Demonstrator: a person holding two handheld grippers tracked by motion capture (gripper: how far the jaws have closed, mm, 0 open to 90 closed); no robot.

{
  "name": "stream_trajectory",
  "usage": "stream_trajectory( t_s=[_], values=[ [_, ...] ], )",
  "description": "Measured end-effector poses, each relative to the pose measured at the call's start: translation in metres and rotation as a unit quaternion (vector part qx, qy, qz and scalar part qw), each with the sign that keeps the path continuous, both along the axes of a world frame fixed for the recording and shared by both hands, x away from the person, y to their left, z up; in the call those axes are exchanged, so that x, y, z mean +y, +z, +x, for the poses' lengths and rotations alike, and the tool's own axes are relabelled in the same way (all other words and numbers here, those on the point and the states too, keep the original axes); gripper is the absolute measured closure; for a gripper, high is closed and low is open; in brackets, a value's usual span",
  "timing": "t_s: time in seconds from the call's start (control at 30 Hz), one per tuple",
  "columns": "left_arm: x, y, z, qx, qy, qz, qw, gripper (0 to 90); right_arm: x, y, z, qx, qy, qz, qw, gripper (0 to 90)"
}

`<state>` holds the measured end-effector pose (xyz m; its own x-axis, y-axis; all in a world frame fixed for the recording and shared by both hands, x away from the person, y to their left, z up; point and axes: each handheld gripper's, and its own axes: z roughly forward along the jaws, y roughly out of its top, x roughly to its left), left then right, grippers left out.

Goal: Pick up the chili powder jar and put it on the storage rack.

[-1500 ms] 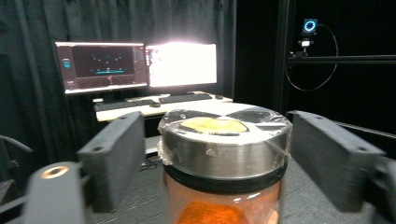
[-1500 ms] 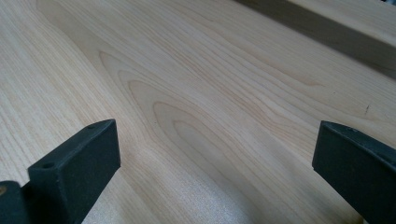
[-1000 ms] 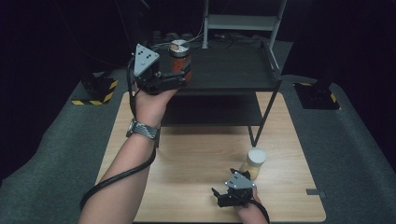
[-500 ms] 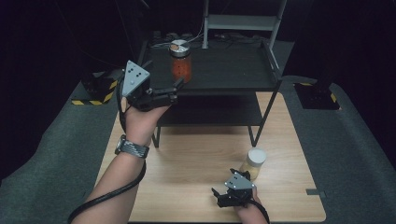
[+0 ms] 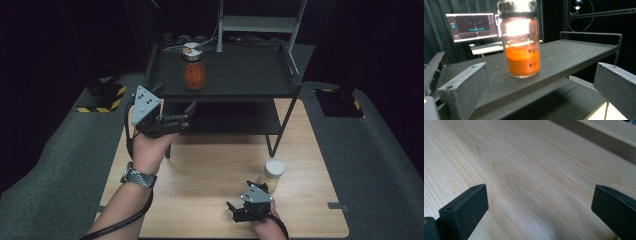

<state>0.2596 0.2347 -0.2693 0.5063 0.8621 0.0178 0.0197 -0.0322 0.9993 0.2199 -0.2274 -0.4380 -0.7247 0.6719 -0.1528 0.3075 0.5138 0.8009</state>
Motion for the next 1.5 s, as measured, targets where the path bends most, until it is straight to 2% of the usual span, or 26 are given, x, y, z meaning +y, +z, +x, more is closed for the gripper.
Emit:
stream_trajectory(
  t_s=[0.27,0.7,1.1,1.27,1.3,1.5],
  values=[
    [0.002,-0.018,-0.011,0.007,-0.007,0.012,0.9999,0.5,0.0,0.0,0.0,-0.001,0.0,0.0,1.0,0.2],
    [0.005,-0.046,-0.028,0.016,-0.019,0.017,0.9995,0.5,0.0,0.0,0.0,-0.001,0.0,-0.001,1.0,0.2],
    [0.006,-0.078,-0.041,0.038,-0.026,0.021,0.9987,0.5,0.0,0.0,-0.001,-0.002,0.0,-0.002,1.0,0.2],
    [0.009,-0.098,-0.046,0.052,-0.027,0.021,0.9981,0.5,0.001,0.0,-0.001,-0.002,0.0,-0.002,1.0,0.2],
    [0.009,-0.098,-0.046,0.052,-0.027,0.021,0.9981,0.5,0.001,0.0,-0.001,-0.002,0.0,-0.002,1.0,0.2],
    [0.012,-0.115,-0.05,0.07,-0.032,0.027,0.9967,0.5,0.001,0.0,-0.001,-0.002,0.0,-0.003,1.0,0.2]
  ],
)
